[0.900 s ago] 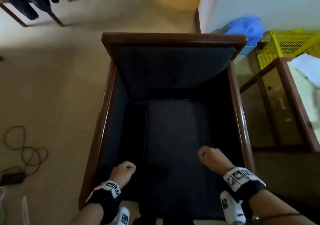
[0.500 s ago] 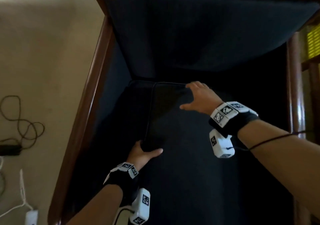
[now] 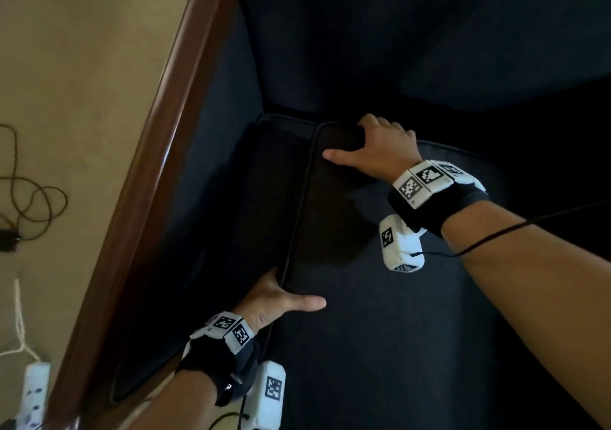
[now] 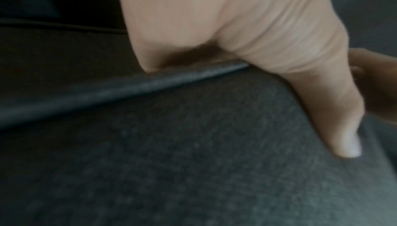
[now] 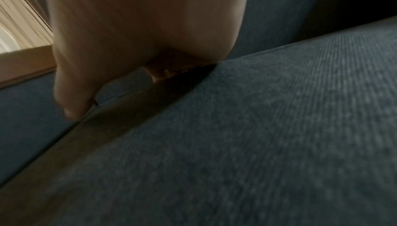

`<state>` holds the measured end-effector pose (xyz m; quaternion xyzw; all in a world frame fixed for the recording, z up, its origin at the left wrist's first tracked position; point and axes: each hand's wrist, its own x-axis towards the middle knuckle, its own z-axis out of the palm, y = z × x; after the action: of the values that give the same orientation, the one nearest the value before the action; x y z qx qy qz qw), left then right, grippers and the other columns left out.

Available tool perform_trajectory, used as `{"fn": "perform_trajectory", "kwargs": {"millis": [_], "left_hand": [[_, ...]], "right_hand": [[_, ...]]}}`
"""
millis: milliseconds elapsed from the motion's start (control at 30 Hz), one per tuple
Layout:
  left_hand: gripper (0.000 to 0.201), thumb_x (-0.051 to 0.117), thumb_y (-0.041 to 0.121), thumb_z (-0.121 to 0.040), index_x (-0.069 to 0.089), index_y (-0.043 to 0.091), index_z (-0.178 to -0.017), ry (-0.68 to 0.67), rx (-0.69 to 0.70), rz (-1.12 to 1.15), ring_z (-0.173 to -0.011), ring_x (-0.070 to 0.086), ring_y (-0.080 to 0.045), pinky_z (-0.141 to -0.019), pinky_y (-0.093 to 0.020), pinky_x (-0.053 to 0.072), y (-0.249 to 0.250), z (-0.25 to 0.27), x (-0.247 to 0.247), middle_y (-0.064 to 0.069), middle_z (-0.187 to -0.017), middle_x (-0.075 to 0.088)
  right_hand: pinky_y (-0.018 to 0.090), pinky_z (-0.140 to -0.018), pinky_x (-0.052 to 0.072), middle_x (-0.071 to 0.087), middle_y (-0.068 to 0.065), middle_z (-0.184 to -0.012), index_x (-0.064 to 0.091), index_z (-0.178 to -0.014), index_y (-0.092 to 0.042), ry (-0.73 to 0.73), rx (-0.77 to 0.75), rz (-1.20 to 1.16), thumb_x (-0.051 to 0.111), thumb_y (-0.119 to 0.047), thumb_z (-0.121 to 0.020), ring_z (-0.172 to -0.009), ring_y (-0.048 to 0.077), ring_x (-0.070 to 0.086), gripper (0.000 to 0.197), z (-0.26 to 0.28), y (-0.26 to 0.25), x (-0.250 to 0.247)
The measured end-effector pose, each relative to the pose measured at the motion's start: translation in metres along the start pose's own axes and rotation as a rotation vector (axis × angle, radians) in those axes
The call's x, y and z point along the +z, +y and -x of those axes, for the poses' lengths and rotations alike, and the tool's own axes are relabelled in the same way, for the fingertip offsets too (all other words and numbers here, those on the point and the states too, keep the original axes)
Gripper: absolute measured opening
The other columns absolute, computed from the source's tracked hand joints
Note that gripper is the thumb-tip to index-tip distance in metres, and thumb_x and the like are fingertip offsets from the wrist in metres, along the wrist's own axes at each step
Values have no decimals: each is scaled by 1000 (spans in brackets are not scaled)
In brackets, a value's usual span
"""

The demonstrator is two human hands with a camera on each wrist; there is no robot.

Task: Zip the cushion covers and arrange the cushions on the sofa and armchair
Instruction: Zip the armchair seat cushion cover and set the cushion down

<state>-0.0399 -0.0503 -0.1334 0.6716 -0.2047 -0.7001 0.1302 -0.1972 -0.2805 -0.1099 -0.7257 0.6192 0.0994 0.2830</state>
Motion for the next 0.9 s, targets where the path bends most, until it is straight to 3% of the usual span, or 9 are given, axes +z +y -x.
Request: {"fn": "perform_trajectory", "kwargs": {"millis": [67, 233, 367, 500, 567, 633, 700, 800, 900], "left_hand": [[55, 92, 11, -61, 68, 23, -109, 8, 40, -14, -93, 71, -1, -74, -14, 54, 2, 10, 0, 5, -104, 76], [88, 95, 34, -37, 59, 25, -117, 132, 98, -146, -103, 67, -8, -93, -27, 54, 18, 50, 6, 7, -110, 71], [105, 86, 55, -30, 49, 20, -121, 190, 194, -343, -109, 62, -15, -96, -33, 54, 61, 97, 6, 2, -119, 63], [93, 88, 52, -42, 42, 20, -117, 192, 276, -542, -108, 61, -20, -92, -37, 55, 115, 152, 6, 0, -118, 59], [83, 90, 46, -51, 40, 22, -112, 213, 324, -640, -103, 62, -21, -89, -36, 55, 140, 182, 9, 3, -112, 58], [78, 89, 45, -53, 38, 23, -108, 243, 366, -742, -99, 63, -21, -85, -36, 55, 159, 210, 11, 5, -105, 57], [77, 89, 45, -54, 38, 23, -107, 253, 399, -836, -97, 64, -22, -84, -37, 56, 172, 235, 14, 4, -105, 59], [77, 87, 46, -56, 38, 18, -109, 280, 515, -1027, -95, 62, -24, -78, -37, 53, 180, 252, 18, -1, -105, 58], [82, 84, 43, -57, 40, 11, -118, 308, 572, -1219, -96, 60, -28, -77, -40, 52, 174, 243, 27, -5, -107, 57]], "right_hand": [[49, -108, 30, 52, 8, -141, 45, -137, -17, 44, 13, -54, 56, -79, -75, -131, 31, 45, 89, 11, -4, -11], [51, -109, 29, 52, 7, -137, 50, -133, -15, 162, 48, -153, 54, -82, -73, -131, 30, 46, 90, 53, -15, -55], [51, -109, 28, 52, 8, -134, 52, -130, -14, 292, 127, -301, 43, -92, -56, -129, 29, 46, 108, 94, -22, -105], [48, -110, 31, 53, 5, -130, 53, -125, -13, 498, 190, -494, 40, -89, -49, -127, 26, 47, 108, 132, -28, -159], [50, -109, 34, 57, 3, -124, 57, -117, -18, 591, 191, -645, 49, -89, -50, -123, 25, 51, 98, 152, -24, -183], [55, -103, 42, 63, 4, -116, 59, -98, -34, 677, 155, -857, 62, -91, -49, -114, 25, 58, 76, 173, -13, -199], [56, -99, 47, 65, 11, -113, 59, -88, -42, 752, 121, -1026, 74, -80, -56, -109, 29, 62, 52, 200, 0, -204], [45, -95, 53, 65, 7, -105, 61, -96, -30, 840, 68, -1242, 80, -50, -73, -102, 28, 64, 36, 241, 20, -193], [28, -82, 49, 57, -5, -91, 55, -90, -27, 838, 200, -1283, 70, -44, -78, -89, 10, 57, 25, 273, 41, -160]]}}
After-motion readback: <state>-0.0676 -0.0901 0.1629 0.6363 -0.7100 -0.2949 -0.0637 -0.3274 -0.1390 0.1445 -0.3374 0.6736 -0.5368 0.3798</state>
